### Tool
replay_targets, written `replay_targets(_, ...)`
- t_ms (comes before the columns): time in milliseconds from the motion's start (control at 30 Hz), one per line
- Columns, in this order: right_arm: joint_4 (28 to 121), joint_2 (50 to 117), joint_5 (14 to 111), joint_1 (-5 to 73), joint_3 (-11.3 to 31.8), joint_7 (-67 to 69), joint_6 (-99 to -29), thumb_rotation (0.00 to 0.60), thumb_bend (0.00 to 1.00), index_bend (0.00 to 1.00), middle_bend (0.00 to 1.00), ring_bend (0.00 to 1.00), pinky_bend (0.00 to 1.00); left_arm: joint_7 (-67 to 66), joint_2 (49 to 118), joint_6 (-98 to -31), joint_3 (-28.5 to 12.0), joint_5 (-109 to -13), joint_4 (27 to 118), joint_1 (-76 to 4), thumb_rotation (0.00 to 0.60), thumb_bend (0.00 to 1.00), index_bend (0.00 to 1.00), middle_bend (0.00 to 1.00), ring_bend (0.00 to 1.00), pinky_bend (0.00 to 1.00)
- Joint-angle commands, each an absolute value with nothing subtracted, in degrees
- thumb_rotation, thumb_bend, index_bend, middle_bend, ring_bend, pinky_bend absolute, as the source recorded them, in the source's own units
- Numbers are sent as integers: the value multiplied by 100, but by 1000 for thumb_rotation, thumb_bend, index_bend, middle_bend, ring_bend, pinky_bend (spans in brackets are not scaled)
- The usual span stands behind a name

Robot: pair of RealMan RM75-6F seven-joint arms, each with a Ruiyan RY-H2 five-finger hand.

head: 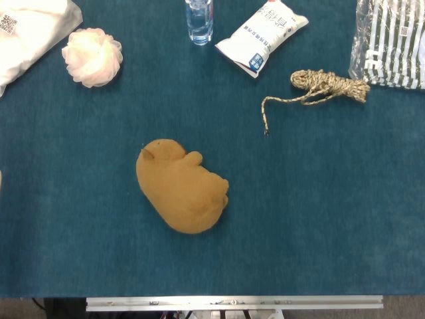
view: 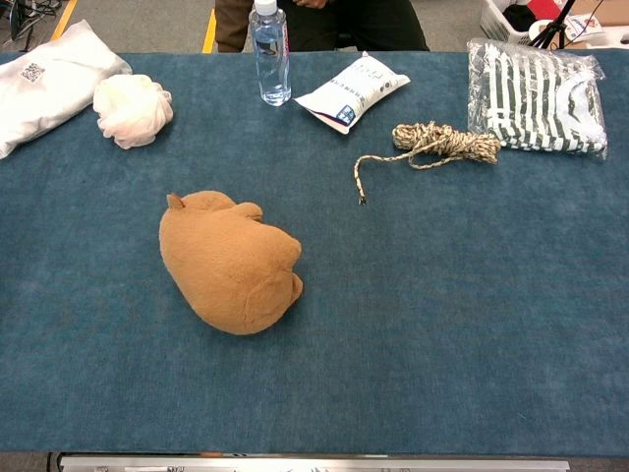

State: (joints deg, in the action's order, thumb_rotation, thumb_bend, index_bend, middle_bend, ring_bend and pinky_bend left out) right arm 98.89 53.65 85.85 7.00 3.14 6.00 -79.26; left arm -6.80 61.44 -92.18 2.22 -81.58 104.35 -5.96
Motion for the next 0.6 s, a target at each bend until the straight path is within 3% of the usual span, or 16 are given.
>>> replay_targets(33, 9927, 5354, 8660, 741, 290, 585, -7881, 600, 209, 211, 349, 158, 235, -724, 6150, -9190, 201, -8168, 10428, -573, 600, 355, 263, 257, 152, 197)
replay_targets(600, 10131, 5408, 8931, 812, 203, 436, -7886, 600, 209, 211, 349, 158, 235, -708, 6132, -9103, 77, -8302, 10446, -396, 600, 355, 264, 256, 155, 197)
